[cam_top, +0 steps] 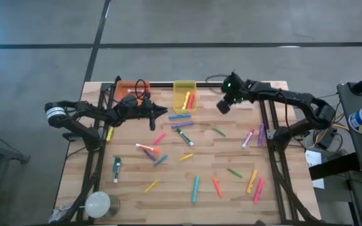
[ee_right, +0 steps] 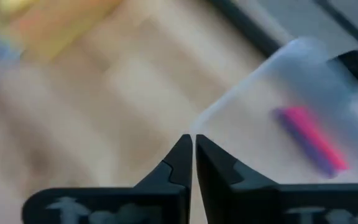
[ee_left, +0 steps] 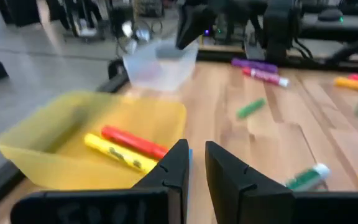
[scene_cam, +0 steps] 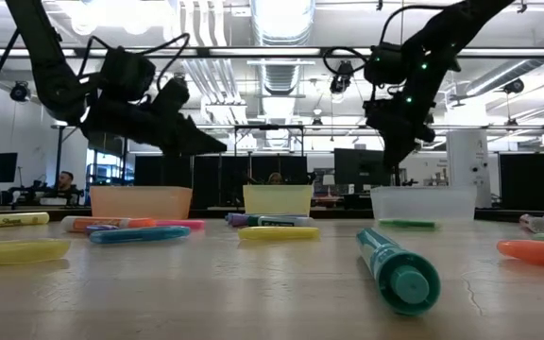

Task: Pick & Place Markers
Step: Put the top green pen into the transparent bin

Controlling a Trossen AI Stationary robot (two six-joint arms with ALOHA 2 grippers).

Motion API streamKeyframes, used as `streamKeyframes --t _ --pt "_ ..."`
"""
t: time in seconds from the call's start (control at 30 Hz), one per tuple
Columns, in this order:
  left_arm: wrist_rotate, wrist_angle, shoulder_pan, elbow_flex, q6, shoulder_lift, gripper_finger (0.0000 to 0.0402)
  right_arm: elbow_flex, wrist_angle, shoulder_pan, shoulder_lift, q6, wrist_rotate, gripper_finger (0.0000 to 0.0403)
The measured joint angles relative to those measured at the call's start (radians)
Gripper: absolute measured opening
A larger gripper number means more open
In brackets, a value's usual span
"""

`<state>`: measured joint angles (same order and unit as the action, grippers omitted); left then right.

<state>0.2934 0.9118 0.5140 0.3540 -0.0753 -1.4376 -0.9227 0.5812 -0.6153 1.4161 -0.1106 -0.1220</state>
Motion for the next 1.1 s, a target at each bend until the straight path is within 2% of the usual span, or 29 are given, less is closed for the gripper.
streamKeyframes --t 0.1,0.23,0.33,0.43,0.53,0.8,1.0,1.1 --pt "0.01 -0.025 -0.001 -0.005 0.002 0.0 0.0048 0.041 0.025 0.112 -0.001 -0.028 -0.009 0.0039" --pt "-0.006 -0.04 -0.002 -0.01 0.019 0.0 0.0048 0.103 -0.028 0.241 -0.001 -0.094 -0.006 0.0074" --pt "-0.006 -0.04 -0.002 -0.01 0.022 0.0 0.0048 0.131 -0.033 0.293 0.0 -0.169 -0.001 0.0099" --pt "-0.006 -0.039 -0.002 -0.01 0.019 0.0 0.0048 0.15 -0.029 0.329 -0.001 -0.228 0.067 0.0117" --pt "-0.006 -0.039 -0.002 -0.01 -0.016 0.0 0.0048 0.169 -0.031 0.368 0.0 -0.262 0.089 0.0126" --pt "-0.007 -0.039 0.0 -0.01 -0.045 0.0 0.0048 0.238 -0.055 0.443 0.014 -0.39 0.039 0.0113" --pt "-0.007 -0.038 0.001 -0.01 -0.038 0.0 0.0048 0.288 -0.185 0.456 0.042 -0.414 0.051 0.009" --pt "-0.007 -0.037 0.001 -0.011 -0.03 0.0 0.0048 0.291 -0.197 0.456 0.057 -0.413 0.05 0.0071"
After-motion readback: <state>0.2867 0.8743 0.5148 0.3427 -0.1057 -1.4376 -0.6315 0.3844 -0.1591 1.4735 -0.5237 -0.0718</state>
